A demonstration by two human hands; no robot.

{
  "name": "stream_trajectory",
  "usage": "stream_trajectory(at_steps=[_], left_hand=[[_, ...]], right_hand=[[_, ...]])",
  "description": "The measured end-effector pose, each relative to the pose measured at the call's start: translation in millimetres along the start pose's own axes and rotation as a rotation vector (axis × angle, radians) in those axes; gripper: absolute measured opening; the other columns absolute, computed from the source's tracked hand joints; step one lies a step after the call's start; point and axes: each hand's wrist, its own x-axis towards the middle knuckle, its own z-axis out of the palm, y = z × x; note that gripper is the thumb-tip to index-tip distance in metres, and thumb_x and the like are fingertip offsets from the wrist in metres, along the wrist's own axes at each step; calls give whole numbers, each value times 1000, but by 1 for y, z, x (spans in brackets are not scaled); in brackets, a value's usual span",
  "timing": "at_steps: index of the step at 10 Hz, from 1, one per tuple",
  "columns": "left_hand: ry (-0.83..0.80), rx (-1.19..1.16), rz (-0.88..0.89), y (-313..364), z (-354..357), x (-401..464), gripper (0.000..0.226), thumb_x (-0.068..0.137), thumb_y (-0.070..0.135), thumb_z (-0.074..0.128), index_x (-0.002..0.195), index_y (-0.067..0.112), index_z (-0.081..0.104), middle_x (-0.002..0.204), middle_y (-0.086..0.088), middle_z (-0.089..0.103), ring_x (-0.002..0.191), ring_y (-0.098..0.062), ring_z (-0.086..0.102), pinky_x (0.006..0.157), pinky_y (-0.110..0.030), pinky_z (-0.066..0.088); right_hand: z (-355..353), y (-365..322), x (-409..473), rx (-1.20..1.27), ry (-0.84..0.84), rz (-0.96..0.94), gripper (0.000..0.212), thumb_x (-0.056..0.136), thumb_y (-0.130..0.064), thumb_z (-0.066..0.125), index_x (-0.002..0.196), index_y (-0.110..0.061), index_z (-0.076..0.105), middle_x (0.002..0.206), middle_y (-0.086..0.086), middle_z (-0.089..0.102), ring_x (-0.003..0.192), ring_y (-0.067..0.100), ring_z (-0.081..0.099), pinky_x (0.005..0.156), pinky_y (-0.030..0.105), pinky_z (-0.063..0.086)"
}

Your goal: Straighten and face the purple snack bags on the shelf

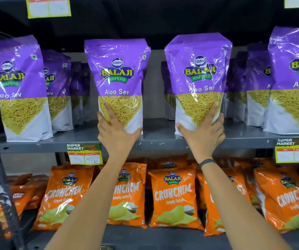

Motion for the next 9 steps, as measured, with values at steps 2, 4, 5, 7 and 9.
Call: stream_trajectory(at_steps=[2,4,5,7,9], left_hand=[[2,10,9,-1,1,0,123,60,64,72,153,15,6,154,-28,23,133,-48,36,96,-60,43],[-5,-1,20,-1,0,0,123,62,64,71,153,15,5,155,-28,21,136,-48,32,99,-60,41],[-3,6,17,-1,0,0,123,62,65,70,153,16,4,155,-27,20,137,-47,31,100,-60,40],[10,9,20,0,-1,-2,122,61,63,72,153,16,7,154,-28,23,135,-48,34,97,-61,41],[8,-25,-5,0,-3,-3,123,61,65,71,153,17,6,155,-28,21,136,-49,33,99,-61,40]], right_hand=[[-1,0,0,-10,-14,3,120,60,-73,62,151,-21,4,152,24,24,134,42,34,103,53,30],[1,0,0,-4,-13,2,118,62,-72,62,151,-20,4,153,25,22,136,42,31,104,53,29],[2,0,0,-13,-1,12,117,62,-71,62,151,-19,6,152,26,23,136,43,31,104,53,29],[0,0,-1,-30,-2,28,117,63,-74,58,151,-17,7,152,27,22,136,43,31,104,52,29],[-9,3,0,140,-79,44,119,64,-69,64,151,-16,4,156,26,11,143,41,15,111,52,20]])
